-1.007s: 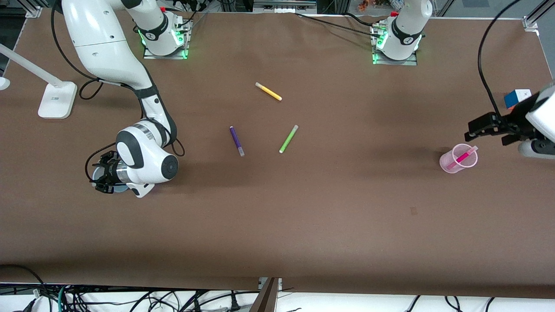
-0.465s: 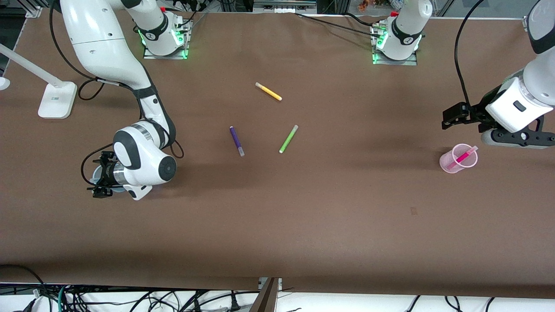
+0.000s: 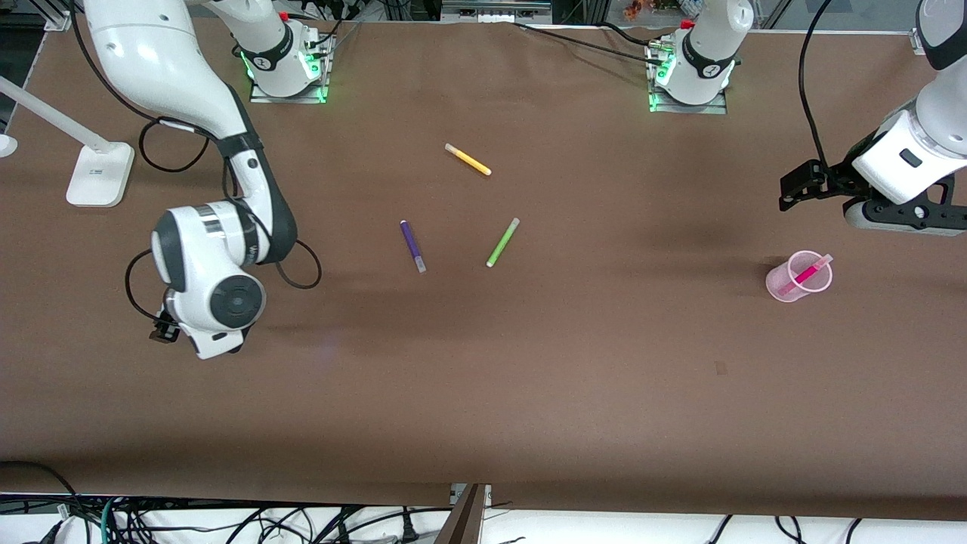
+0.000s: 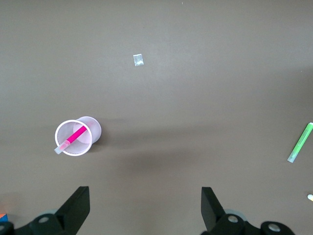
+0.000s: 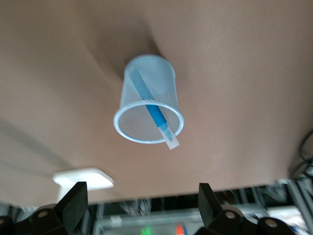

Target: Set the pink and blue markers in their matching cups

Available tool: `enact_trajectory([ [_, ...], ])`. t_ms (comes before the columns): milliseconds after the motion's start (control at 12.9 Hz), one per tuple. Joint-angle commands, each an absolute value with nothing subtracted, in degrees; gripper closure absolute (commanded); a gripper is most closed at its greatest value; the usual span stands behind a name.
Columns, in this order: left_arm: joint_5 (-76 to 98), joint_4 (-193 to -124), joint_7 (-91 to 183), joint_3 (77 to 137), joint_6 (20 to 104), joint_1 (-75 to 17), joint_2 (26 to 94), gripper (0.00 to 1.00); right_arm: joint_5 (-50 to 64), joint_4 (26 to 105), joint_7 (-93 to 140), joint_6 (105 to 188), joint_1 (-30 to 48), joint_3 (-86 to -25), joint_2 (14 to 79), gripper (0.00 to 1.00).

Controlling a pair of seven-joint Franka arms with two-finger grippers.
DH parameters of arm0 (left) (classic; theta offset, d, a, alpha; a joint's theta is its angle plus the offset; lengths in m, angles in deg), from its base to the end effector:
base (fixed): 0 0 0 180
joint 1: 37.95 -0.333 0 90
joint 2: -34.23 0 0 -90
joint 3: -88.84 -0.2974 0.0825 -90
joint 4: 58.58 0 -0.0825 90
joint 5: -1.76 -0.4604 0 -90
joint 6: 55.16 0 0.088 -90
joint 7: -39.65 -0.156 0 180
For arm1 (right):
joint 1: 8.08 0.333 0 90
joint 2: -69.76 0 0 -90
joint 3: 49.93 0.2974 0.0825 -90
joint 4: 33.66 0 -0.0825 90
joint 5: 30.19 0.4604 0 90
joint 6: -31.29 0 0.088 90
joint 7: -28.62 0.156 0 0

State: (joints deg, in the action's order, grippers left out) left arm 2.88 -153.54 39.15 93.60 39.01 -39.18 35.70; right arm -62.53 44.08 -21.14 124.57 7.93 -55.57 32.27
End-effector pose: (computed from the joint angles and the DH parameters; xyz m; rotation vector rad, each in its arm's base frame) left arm 0.6372 -0.0419 0.4993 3.1186 -0.1069 -0.0623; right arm 0.7340 0.0621 0.2474 2.1336 1.4658 -0.7494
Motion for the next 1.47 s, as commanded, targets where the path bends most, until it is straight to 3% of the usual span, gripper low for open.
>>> enact_trajectory([
  [0, 4.05, -154.55, 37.36, 93.06, 38.97, -39.1, 34.4, 0.0, -52.12, 43.95, -17.99, 124.37, 4.59, -54.86, 37.74, 0.0],
  [542, 7.48, -153.76, 36.75, 92.53, 39.41, -40.5, 34.75, 0.0, -35.5, 54.83, 7.57, 123.49, -0.25, -53.02, 57.51, 0.0],
  [775, 6.95, -153.59, 34.2, 92.62, 39.15, -40.59, 35.02, 0.0, -34.76, 56.52, 23.05, 119.38, -1.4, -51.87, 65.17, 0.0],
  [1007, 6.6, -153.5, 34.2, 92.53, 39.14, -40.59, 35.11, 0.0, -34.59, 56.26, 23.35, 115.41, -3.33, -51.87, 70.7, 0.0],
  [1394, 4.14, -153.5, 34.2, 93.06, 39.14, -40.59, 35.02, 0.0, -31.62, 56.17, 25.6, 111.54, -4.39, -51.87, 71.25, 0.0],
])
